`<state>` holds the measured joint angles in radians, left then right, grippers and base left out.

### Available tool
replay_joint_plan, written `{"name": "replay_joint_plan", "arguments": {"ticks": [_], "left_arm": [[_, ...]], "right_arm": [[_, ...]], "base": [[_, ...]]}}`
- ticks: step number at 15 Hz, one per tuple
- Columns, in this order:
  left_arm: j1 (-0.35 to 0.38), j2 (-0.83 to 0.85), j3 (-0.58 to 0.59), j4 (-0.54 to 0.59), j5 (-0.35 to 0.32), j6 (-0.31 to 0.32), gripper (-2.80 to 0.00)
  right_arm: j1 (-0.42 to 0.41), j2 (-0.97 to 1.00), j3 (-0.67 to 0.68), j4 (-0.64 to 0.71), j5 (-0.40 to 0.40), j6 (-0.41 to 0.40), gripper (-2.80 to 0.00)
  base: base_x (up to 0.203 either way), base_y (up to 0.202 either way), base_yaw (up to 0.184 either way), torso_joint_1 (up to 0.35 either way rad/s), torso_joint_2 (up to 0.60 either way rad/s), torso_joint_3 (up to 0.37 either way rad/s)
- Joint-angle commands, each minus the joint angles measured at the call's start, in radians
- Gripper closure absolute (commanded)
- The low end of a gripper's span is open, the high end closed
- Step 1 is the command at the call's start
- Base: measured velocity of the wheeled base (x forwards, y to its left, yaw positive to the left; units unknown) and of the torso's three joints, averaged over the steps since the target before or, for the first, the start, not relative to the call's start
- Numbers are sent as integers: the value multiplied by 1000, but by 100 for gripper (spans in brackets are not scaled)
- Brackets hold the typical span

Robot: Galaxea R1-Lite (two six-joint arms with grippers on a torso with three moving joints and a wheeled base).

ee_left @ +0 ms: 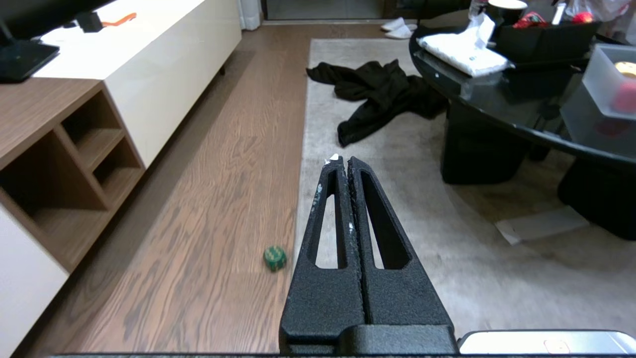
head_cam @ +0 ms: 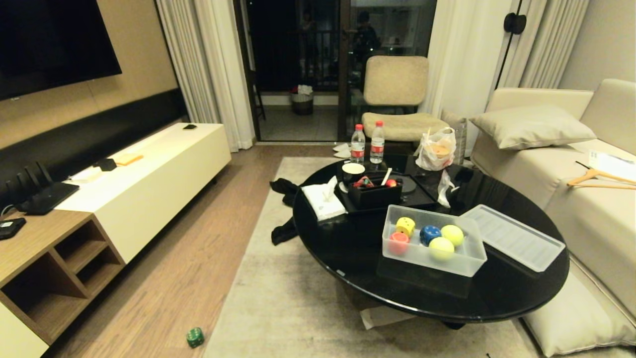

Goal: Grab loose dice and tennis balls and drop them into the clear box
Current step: Pick up toys out of the box

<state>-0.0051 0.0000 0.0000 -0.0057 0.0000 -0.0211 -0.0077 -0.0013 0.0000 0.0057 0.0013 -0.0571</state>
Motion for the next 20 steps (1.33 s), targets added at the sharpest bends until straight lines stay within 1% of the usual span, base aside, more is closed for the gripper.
{"name": "replay_joint_plan", "arguments": {"ticks": [1, 16, 20], "left_arm": [[-1, 0, 2, 0, 0, 0, 0], [1, 0, 2, 0, 0, 0, 0], [1, 0, 2, 0, 0, 0, 0]], "right_arm": [[0, 1, 2, 0, 0, -1, 0], [0, 1, 2, 0, 2, -3, 0], [0, 1, 2, 0, 2, -3, 0]], "base": [[-213, 0, 20, 6, 1, 6], [-188, 0, 4, 2, 3, 3], [-151, 0, -24, 3, 1, 0]]}}
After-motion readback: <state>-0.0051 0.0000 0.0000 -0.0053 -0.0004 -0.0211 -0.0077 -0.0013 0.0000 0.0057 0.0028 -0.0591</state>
